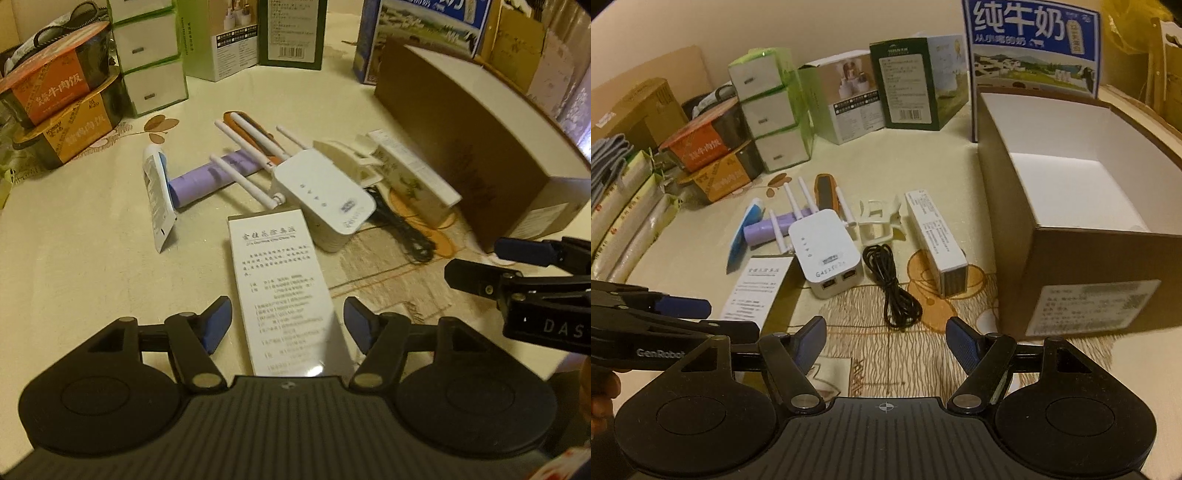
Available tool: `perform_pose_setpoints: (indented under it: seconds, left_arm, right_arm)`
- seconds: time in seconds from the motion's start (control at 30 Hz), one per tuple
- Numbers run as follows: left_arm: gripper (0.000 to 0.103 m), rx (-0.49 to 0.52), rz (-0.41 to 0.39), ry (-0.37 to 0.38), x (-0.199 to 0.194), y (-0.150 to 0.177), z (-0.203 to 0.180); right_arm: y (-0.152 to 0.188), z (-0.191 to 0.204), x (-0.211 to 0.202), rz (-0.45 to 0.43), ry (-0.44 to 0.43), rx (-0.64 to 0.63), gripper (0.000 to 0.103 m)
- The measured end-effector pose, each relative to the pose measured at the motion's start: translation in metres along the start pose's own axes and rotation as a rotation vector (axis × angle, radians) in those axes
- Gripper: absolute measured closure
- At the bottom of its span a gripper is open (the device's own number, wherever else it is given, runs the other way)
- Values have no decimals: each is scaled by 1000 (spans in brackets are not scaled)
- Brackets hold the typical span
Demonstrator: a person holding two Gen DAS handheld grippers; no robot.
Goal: Organize rigid objects
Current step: 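Grasp the white printed leaflet box with left tool while right tool approaches the black cable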
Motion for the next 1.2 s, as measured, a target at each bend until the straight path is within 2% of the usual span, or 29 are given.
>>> perform_pose_setpoints:
  seconds: [0.07, 0.17, 0.47, 0.5, 0.53, 0.57, 0.83, 1.2]
  left_arm:
    - [40, 9, -3, -4, 6, -3, -1]
    - [41, 23, -1, -16, 14, -6, -2]
    - [44, 34, -4, -41, 26, -11, 1]
    - [45, 35, -5, -47, 27, -11, 2]
    - [46, 34, -5, -52, 28, -11, 4]
    - [47, 30, -3, -55, 28, -11, 5]
    - [48, 16, 4, -60, 24, 1, 18]
    - [47, 13, 35, -40, 8, 37, 23]
  right_arm:
    - [-2, 1, 8, -4, 5, -26, 44]
    - [-8, 2, 23, 1, 19, -52, 51]
    - [-22, 5, 64, 36, 105, -103, 58]
    - [-23, 5, 68, 42, 111, -108, 61]
    - [-23, 6, 71, 52, 118, -114, 70]
    - [-23, 6, 73, 64, 128, -116, 74]
    - [-5, 6, 56, 99, 118, -79, 76]
    - [37, 18, 25, 168, 43, -49, 76]
Point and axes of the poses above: each gripper's, at about its wrist camera, not at the fingertips, and x roughly the way its jaws point, z to its left, y to its underside, the point moved 1 cm from there along x, roughly the way its jaws point, and after that the axes turned 13 degrees about z, right-handed, at the moved point
